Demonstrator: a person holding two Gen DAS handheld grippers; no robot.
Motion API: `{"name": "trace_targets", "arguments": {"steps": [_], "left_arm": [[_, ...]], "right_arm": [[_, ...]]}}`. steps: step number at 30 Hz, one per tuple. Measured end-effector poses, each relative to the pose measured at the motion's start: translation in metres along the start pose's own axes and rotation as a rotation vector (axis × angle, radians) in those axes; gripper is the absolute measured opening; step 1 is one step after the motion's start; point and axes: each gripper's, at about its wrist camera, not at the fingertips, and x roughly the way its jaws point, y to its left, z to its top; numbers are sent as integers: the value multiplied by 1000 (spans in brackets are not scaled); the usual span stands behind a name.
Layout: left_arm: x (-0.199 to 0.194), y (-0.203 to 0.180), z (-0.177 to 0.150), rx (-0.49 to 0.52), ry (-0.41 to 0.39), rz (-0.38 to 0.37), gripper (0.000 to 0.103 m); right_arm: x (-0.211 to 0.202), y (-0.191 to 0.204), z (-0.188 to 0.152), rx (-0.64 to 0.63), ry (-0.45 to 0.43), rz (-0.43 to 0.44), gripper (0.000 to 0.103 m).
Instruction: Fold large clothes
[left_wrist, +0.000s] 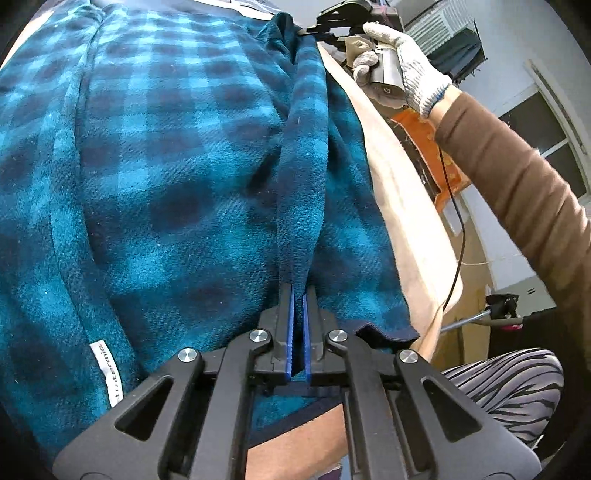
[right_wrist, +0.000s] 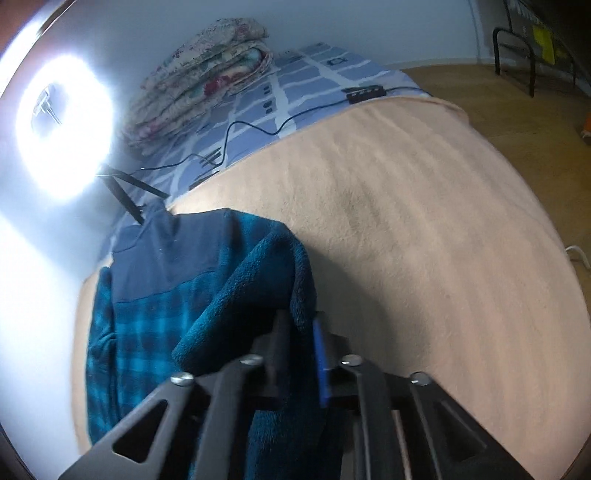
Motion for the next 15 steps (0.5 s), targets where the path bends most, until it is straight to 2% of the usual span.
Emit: {"name": "trace_targets", "arguments": {"steps": [6,8,12,15], "left_arm": [[-14,-9,-6,23,-19,-22,1],[-18,-11,-9,34,-21,-27,1],[-23,-11,-19,26,-13,-45,1],[-28,-8,-24,17,-11,-54,1]], "right_arm": [[-42,41,-1,-132,-75,-88,1],[-54,72,-4,-250,-101,-151,1],[-56,123,-7,-369,-85,-147,0],[-41,157,-10,-431,-71,-150,1]]}}
